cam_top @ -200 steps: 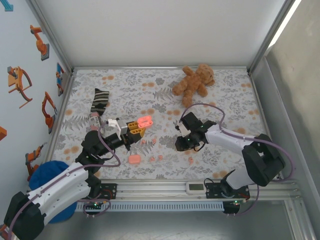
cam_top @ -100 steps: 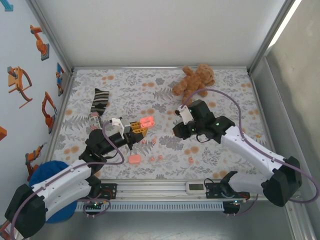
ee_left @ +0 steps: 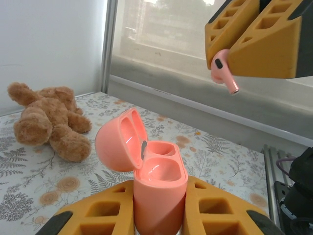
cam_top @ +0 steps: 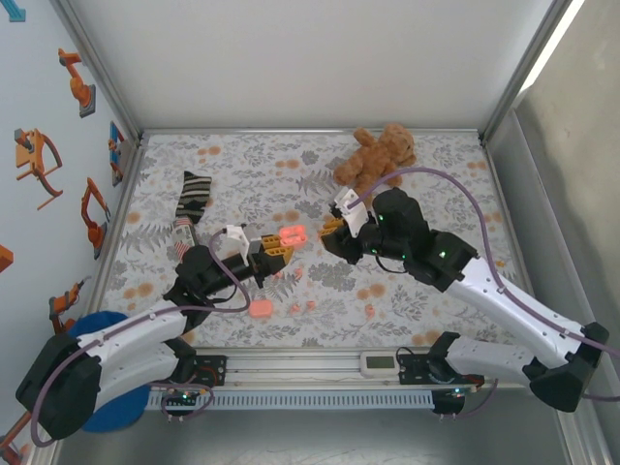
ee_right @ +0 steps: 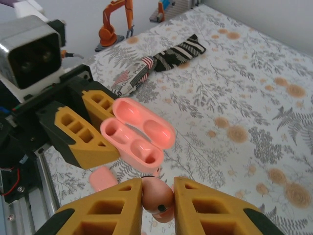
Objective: Insert wireless bluetooth earbuds into charging case
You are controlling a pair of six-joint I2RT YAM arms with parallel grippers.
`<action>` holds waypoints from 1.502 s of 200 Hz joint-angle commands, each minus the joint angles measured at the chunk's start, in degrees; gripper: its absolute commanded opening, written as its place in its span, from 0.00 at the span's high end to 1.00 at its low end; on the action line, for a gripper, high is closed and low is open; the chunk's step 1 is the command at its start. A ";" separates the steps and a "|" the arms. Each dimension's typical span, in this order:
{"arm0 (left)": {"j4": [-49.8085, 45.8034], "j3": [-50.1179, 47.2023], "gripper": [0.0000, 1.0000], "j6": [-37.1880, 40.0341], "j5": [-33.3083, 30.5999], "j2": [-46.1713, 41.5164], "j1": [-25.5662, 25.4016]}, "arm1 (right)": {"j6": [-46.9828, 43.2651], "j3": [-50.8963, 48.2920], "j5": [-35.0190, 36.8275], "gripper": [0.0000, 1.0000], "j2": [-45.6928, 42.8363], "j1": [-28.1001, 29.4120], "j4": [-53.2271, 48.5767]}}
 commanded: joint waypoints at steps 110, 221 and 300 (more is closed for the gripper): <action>8.41 2.95 1.00 -1.68 4.62 3.53 -1.06 | -5.25 4.08 5.85 0.78 6.55 6.24 8.61; 7.67 2.42 1.00 -1.32 4.45 2.05 -1.19 | -5.58 4.39 7.74 0.78 9.32 7.67 8.03; 6.64 2.50 1.00 -1.06 4.13 1.12 -1.26 | -6.14 3.88 6.72 0.77 8.95 8.18 6.74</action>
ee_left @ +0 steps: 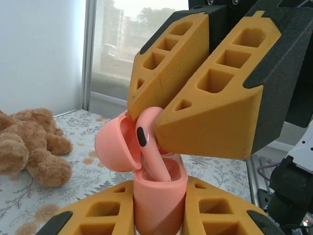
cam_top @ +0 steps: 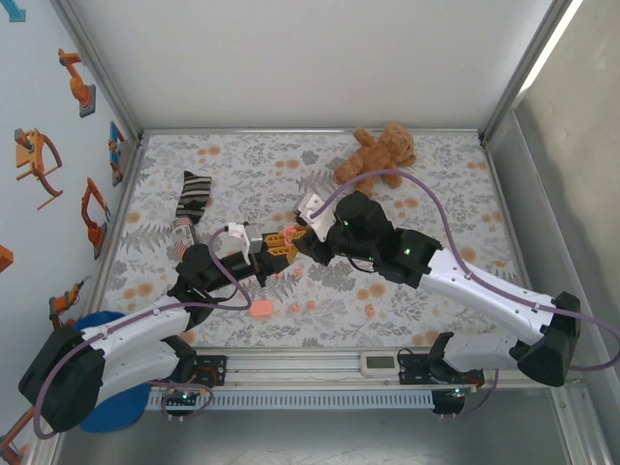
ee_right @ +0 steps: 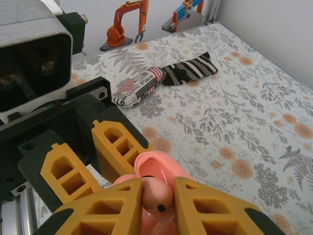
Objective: Insert wireless bluetooth earbuds into charging case
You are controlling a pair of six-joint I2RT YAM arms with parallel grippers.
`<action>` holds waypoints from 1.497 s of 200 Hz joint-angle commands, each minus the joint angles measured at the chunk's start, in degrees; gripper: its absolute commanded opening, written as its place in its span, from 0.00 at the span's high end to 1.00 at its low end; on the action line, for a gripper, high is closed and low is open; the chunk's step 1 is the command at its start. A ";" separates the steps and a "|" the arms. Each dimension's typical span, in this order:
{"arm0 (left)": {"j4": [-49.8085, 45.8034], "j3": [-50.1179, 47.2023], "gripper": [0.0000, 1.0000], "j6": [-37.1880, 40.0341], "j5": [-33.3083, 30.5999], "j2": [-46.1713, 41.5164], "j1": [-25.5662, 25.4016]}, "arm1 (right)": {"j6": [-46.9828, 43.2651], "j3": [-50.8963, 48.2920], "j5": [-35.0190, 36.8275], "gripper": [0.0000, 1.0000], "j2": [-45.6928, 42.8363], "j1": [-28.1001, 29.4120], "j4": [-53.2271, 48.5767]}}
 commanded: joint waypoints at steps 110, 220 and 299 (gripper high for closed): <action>0.93 0.22 1.00 0.03 0.13 -1.90 -0.42 | 3.01 6.30 2.29 0.41 -2.88 0.44 -1.76; -0.97 -1.55 1.00 0.59 -1.54 -5.20 -0.52 | 10.72 0.85 11.80 0.03 -9.87 -0.14 -2.33; -6.38 -4.33 1.00 1.76 -4.50 -14.13 -0.71 | 31.29 -10.55 7.93 0.00 -16.14 -10.71 -16.37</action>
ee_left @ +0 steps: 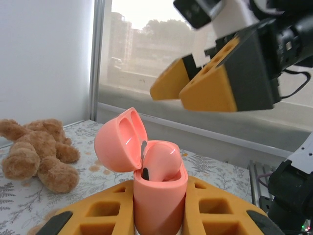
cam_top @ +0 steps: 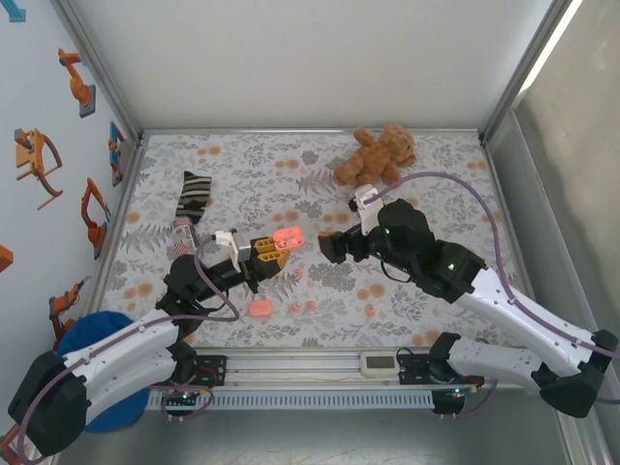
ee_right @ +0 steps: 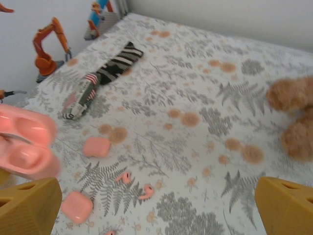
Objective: Insert wireless bluetooth earbuds into charging case
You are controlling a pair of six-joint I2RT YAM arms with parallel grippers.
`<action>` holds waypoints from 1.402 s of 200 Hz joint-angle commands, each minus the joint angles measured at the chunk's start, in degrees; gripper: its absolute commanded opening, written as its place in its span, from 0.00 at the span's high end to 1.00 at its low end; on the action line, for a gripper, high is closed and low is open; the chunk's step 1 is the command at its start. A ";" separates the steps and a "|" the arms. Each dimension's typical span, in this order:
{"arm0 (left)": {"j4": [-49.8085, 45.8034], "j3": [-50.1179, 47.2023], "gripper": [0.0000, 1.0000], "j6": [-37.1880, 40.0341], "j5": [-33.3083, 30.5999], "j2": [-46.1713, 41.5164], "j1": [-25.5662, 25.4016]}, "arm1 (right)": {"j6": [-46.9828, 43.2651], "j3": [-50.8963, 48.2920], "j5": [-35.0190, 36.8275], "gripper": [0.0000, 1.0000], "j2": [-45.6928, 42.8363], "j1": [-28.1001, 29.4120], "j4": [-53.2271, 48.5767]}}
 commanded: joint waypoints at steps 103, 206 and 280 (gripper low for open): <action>-7.34 -2.06 1.00 3.18 -3.20 -9.13 -0.45 | 22.91 -20.88 -15.53 0.41 -0.83 -10.16 -19.61; -7.05 -0.44 1.00 3.18 -2.75 -6.41 -0.52 | 23.29 -26.71 -20.46 0.45 6.43 -10.55 -11.66; -7.98 -0.66 1.00 3.35 -3.46 -7.07 -0.62 | 22.48 -26.47 -18.44 0.46 9.67 -10.49 -9.65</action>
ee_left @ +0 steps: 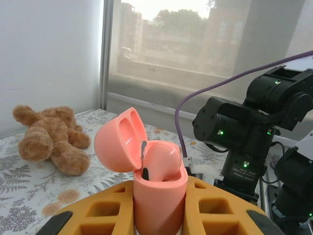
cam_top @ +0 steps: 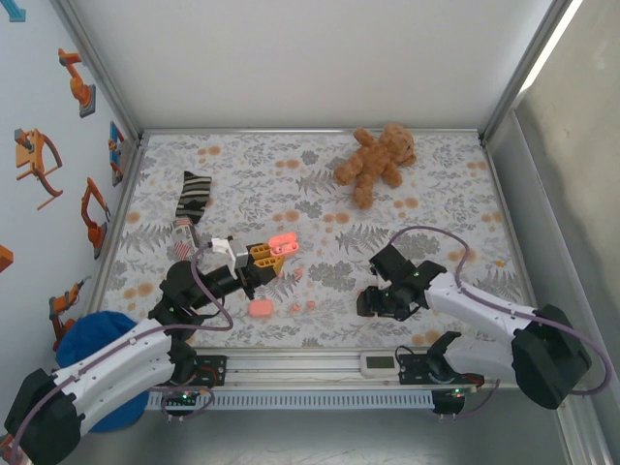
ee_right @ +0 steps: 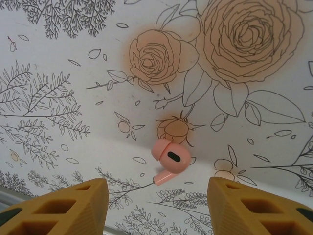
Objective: Insert wireless bluetooth earbuds into charging case
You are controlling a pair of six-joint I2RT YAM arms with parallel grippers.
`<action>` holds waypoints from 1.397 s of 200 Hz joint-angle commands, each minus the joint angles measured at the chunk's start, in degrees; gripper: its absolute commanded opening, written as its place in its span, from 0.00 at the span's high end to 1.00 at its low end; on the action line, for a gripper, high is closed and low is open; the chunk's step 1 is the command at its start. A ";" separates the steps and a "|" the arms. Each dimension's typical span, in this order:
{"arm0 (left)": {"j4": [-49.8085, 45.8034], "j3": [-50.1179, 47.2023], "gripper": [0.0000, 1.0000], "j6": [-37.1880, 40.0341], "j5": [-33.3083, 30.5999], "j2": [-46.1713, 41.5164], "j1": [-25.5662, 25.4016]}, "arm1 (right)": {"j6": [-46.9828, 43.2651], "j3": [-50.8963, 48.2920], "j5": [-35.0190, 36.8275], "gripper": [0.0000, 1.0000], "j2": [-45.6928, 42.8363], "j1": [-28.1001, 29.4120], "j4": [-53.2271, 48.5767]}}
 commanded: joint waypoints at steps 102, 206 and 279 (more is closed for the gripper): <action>-1.99 0.65 1.00 1.04 -1.08 -2.83 -0.25 | -1.42 0.92 -1.03 0.51 5.03 -0.37 5.62; -4.26 0.30 1.00 1.34 -1.94 -5.27 -0.25 | -3.36 2.66 -0.76 0.59 9.47 -0.08 4.96; -5.18 0.02 1.00 1.62 -2.57 -5.97 -0.28 | -4.10 5.78 3.70 0.64 12.87 3.14 1.55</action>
